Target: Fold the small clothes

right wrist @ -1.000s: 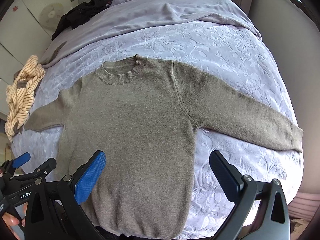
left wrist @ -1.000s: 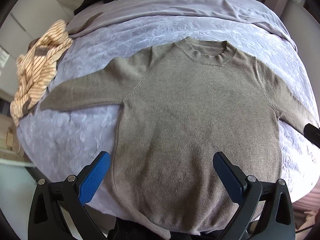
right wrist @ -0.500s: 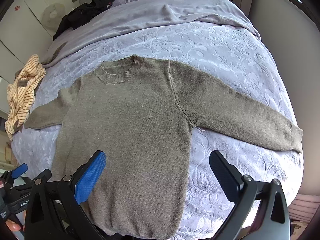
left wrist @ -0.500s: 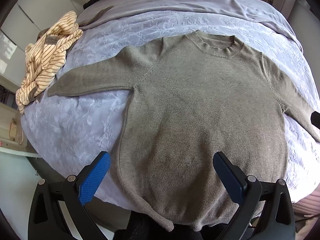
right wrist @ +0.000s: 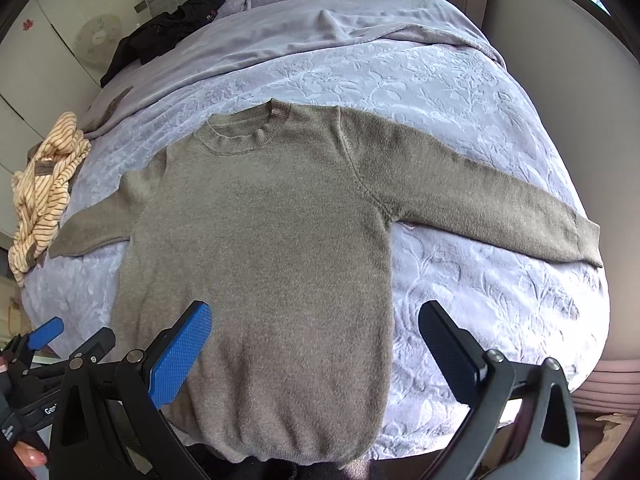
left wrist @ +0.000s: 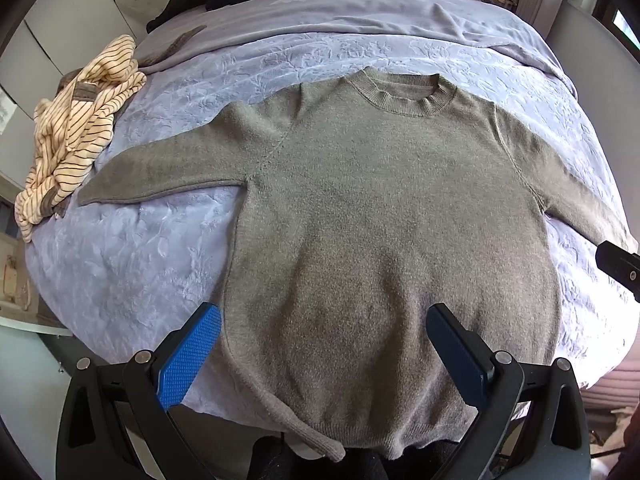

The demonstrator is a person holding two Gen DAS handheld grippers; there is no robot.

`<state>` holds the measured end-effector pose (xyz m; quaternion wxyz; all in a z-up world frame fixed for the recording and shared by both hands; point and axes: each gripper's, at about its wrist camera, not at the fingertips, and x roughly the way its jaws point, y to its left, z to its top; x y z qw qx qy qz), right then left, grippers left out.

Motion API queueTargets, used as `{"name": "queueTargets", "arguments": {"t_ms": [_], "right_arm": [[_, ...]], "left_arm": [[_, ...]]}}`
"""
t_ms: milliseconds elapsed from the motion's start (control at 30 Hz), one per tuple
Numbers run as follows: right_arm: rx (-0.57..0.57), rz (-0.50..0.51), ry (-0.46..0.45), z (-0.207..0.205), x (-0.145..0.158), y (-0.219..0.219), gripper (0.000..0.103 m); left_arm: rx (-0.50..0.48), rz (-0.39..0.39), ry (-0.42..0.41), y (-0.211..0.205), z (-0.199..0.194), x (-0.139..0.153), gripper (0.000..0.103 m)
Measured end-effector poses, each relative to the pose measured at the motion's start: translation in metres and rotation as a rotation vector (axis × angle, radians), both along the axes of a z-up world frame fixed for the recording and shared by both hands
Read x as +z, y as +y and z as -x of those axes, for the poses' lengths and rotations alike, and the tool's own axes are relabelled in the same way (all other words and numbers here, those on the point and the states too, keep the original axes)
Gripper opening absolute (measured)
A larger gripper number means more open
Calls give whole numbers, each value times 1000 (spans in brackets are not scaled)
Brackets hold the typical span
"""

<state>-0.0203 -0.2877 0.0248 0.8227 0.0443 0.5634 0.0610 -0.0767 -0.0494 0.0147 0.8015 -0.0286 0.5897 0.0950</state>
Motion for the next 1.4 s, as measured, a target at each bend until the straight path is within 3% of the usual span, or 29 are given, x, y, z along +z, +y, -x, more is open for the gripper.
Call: {"name": "queueTargets", "arguments": {"t_ms": [367,833,1033,1167,1267,1400], "right_arm": [[15,-8,16,1,-6,15,103],[30,-69,49,-30,-12,22,103],[63,-8,81,-37,-17,24,103],[92,-17,90,-41,-19,25,103],[110,-15,88,-46,-21,27,103],[115,-19,101,-53,-24,33,103]], "left_arm": [[11,17,24,13,0,-8,103],[-8,5,69,14,-25,-14,103],[32,-3,62,20,-32,-10,103],[31,23,73,24,-34,-12,103],[50,-3,77,26,-36,-15,103],[60,58,99,36,-39,-22,103]]}}
